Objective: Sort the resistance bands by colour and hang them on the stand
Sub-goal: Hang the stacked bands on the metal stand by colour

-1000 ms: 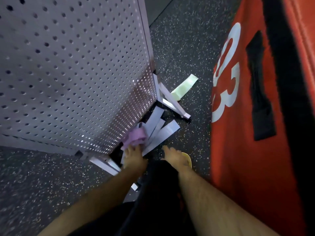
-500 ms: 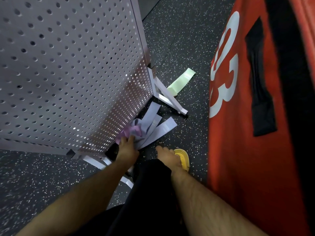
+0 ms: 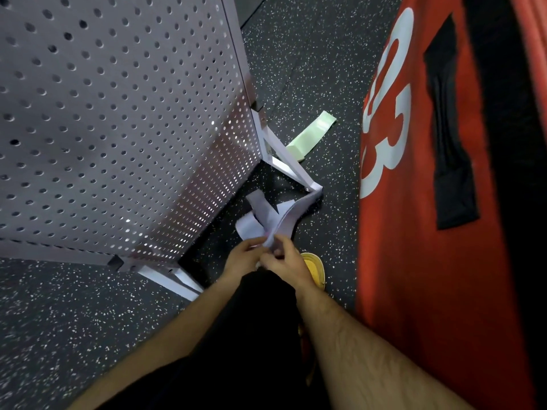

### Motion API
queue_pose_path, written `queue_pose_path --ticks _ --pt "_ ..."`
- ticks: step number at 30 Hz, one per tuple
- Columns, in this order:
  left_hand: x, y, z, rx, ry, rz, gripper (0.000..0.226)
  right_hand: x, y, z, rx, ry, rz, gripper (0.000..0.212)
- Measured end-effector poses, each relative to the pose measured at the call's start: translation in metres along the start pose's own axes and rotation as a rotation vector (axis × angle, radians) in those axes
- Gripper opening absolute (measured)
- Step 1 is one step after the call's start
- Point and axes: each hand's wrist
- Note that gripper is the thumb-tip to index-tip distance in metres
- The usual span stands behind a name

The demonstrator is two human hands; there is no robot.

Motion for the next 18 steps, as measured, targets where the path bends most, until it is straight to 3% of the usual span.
queue_pose_path --ticks 3,4,6,9,14,18 --pt "-0.010 -0.007 -0.007 0.125 -0.025 0.035 0.037 0.008 0.002 0.001 0.041 -0.023 -0.029 0.086" --pt "-0.012 -0.008 -0.008 0.146 -0.088 0.024 0.038 0.010 0.002 0.001 0.001 -0.014 -0.044 0.084" --pt "-0.019 -0.008 -0.008 0.123 -0.171 0.027 0.034 0.007 0.006 -0.001 -0.113 -0.012 -0.100 0.057" --pt "-0.034 -0.010 -0.005 0.059 -0.149 0.094 0.022 0.005 0.010 -0.004 -0.211 -0.032 -0.119 0.032" --pt "-0.041 -0.006 -0.011 -0.167 0.116 0.272 0.033 0.006 0.009 -0.006 -0.384 -0.267 -0.200 0.033" --pt "-0.044 -0.016 -0.010 -0.201 0.021 0.351 0.025 0.002 0.007 -0.009 -0.422 -0.434 -0.198 0.041"
Point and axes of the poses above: each hand's wrist, its own y-axis towards the middle knuckle, its own z-axis out of the palm, x = y × z, and after that the axes turned 6 degrees about -z, right-handed
